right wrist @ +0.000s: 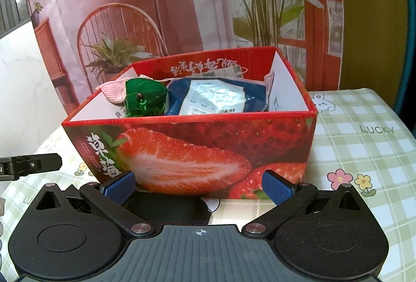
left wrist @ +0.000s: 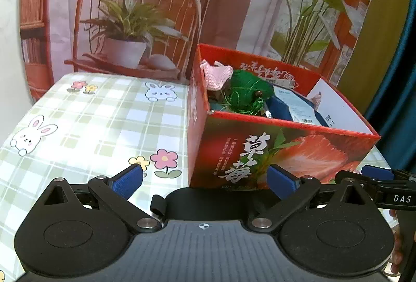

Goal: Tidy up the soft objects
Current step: 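Withdraw both open grippers from the box toward the table, then lower both grippers onto the black eye mask and close them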

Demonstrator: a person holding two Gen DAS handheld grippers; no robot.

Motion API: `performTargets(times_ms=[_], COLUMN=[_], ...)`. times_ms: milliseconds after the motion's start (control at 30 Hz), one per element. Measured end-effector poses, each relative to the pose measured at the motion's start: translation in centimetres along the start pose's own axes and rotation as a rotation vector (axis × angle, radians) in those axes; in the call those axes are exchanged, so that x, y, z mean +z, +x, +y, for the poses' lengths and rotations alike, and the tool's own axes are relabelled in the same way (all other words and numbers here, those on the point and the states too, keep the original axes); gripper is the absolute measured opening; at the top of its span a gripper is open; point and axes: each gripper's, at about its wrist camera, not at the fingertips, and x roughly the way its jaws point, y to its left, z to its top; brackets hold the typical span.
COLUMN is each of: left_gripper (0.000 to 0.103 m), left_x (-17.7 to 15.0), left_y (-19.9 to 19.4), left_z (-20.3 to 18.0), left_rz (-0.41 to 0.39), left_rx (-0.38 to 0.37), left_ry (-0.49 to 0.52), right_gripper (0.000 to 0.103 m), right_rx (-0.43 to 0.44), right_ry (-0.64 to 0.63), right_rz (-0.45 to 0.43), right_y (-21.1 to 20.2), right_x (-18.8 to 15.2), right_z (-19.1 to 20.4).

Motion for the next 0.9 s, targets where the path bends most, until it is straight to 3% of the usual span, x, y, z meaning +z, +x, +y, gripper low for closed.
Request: performTargets(times_ms=[467,767,900], left_gripper=[0.094,0.083,0.082], left_x=[-0.4,-1.2,-1.6], left_y=[0.8,2.1,2.8], left_z=[1.1,2.2,2.7], left_rz=[0.051,0.107,0.129], left_rx=[-0.014,-0.019,-0.017], left_ry=[-0.043,-0.085,-0.100], right_gripper=[0.102,0.085,0.084], right_rx=[-0.002,0.006,0.022], right_ry=[-0.005,-0.026,-0.018], right_rz=[0.041,0.068,0.095], right_y=[0.9,1.6,2.2], right_x=[0.1,-0.3,-0.5], right_z=[-0.6,-0.5,-0.4])
